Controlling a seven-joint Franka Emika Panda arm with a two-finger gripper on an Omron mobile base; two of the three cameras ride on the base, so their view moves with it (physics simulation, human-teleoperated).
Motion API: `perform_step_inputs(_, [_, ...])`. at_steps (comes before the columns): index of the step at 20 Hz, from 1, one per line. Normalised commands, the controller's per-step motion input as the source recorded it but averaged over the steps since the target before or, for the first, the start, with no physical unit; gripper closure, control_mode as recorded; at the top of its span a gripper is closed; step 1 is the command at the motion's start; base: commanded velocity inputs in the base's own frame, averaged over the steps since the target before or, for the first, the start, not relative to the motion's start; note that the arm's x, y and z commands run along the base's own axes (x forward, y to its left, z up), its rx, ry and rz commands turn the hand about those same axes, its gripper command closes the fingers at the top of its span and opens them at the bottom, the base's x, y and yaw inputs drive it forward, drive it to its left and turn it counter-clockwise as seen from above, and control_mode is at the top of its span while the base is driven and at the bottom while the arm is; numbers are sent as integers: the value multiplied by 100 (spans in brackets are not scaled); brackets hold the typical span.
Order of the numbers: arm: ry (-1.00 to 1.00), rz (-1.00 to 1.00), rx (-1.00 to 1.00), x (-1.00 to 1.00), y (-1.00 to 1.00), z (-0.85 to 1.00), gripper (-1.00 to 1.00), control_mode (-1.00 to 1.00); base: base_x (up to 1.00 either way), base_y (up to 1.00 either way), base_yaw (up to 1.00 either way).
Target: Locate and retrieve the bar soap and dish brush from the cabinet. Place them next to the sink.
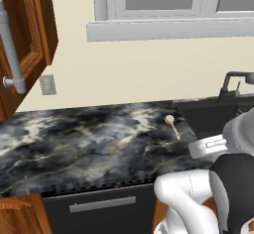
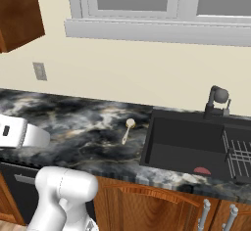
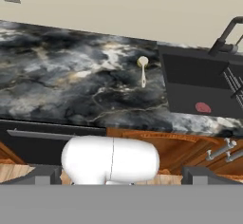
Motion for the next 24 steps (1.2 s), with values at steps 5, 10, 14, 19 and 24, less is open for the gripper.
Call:
perform_step_inputs(5, [0, 0, 0, 0, 0, 0, -100, -100, 0, 0, 0])
perform_step_inputs(10, [0, 0, 0, -1, 0, 0, -100, 100, 0, 0, 0])
perform_step_inputs(14, [0, 0, 0, 0, 0, 0, -100, 100, -32, 1, 0])
perform_step_inputs(19, [0, 0, 0, 0, 0, 0, -100, 100, -56, 3, -5])
perform_step_inputs(24, [0, 0, 0, 0, 0, 0, -100, 100, -30, 18, -1])
